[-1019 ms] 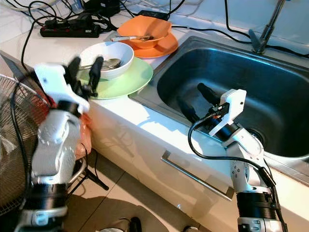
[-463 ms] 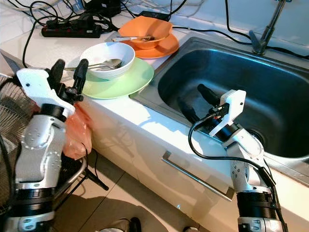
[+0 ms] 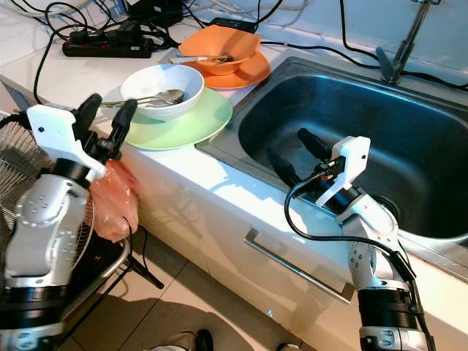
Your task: Kitchen organization
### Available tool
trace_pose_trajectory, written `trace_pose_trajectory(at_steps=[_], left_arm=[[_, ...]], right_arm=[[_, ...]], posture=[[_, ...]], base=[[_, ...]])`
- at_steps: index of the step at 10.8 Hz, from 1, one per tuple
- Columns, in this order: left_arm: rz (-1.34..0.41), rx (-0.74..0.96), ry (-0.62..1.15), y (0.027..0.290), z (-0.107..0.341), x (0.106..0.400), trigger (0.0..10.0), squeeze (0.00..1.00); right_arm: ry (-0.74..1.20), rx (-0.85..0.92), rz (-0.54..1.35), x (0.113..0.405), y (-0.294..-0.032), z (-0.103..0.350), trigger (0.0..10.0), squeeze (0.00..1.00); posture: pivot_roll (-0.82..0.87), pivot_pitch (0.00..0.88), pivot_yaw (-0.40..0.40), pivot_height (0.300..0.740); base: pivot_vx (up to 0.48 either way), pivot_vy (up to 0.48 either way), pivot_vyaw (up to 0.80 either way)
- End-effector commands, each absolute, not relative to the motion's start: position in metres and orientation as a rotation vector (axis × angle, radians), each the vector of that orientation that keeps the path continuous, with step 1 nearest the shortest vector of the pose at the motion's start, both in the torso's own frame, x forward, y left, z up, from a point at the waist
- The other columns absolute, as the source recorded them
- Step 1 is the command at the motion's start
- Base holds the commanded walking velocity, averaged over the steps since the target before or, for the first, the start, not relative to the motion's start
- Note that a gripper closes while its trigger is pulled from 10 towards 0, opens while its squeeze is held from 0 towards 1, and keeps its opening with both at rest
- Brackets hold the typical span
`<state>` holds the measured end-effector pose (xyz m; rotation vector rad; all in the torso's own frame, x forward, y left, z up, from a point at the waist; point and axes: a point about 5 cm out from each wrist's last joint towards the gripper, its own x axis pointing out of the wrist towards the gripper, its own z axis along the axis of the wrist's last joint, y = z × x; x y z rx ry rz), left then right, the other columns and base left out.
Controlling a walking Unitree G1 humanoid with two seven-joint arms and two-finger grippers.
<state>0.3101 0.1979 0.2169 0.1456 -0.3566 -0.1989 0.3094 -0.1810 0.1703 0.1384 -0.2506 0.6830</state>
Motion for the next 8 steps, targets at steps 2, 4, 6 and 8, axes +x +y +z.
trace_pose_trajectory(at_steps=[2, 4, 6, 8], left_arm=[[-0.222, 0.192, -0.346, 0.2064, 0.2196, 0.3134, 10.0, 0.0], [-0.228, 0.204, -0.344, 0.2098, 0.2194, 0.3141, 10.0, 0.0], [-0.252, 0.213, -0.337, 0.2109, 0.2177, 0.317, 10.0, 0.0], [-0.255, 0.22, -0.333, 0.2131, 0.2166, 0.3197, 10.0, 0.0]], right_arm=[[-0.223, 0.153, 0.684, 0.3078, -0.1805, 0.1614, 10.0, 0.0], [-0.221, 0.153, 0.688, 0.308, -0.1798, 0.1609, 10.0, 0.0], [-0.22, 0.154, 0.693, 0.3084, -0.179, 0.1613, 10.0, 0.0], [-0.219, 0.153, 0.693, 0.3082, -0.1794, 0.1612, 10.0, 0.0]], posture=[[0.06, 0.114, 0.066, 0.74], [0.07, 0.118, 0.059, 0.74], [0.07, 0.119, 0.057, 0.74], [0.07, 0.119, 0.057, 0.74]], base=[[0.0, 0.0, 0.0], [0.0, 0.0, 0.0], [0.0, 0.0, 0.0], [0.0, 0.0, 0.0]])
